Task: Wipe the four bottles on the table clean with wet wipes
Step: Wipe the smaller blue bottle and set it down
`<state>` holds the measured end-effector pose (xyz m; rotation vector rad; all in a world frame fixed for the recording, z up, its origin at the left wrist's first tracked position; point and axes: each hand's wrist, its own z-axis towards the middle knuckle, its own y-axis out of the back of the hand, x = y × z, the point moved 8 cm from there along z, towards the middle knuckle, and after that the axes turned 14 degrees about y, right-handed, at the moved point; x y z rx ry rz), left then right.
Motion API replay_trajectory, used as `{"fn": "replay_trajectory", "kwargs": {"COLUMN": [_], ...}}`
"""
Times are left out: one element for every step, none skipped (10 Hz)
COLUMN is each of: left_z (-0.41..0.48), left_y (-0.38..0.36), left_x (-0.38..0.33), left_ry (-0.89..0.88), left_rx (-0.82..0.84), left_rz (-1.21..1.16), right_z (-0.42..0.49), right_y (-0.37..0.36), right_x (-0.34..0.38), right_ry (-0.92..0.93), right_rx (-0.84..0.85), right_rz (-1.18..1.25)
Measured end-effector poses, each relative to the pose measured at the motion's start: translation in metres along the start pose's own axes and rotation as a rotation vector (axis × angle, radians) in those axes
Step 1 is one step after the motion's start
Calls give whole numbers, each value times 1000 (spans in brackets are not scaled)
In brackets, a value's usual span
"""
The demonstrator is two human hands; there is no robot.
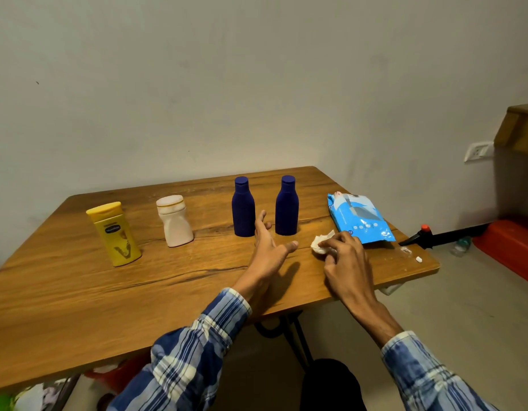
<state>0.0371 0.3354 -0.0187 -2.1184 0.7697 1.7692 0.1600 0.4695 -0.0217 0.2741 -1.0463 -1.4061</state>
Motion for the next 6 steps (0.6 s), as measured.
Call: {"fn": "replay_trajectory", "kwargs": {"left_z": [-11,-20,-27,-35,-38,-46], "left_y": [5,11,14,15,13,11], "left_x": [4,6,4,-3,-10,-18], "left_ry": [-22,-38,-65,-97,-135,-169], "left_rx": [-11,-20,-28,-35,-30,-38], "left_rz": [46,56,71,88,123,147], "right_z": [-1,3,6,6,7,10], "right_y": [-4,1,4,1,-3,4], "right_x": [-2,-2,-5,-5,-6,-1], "right_ry": [3,17,35,60,67,71], "right_rx": [64,71,81,131,184,191], "right_rz": [-81,-130,-158,-193,-240,-279]}}
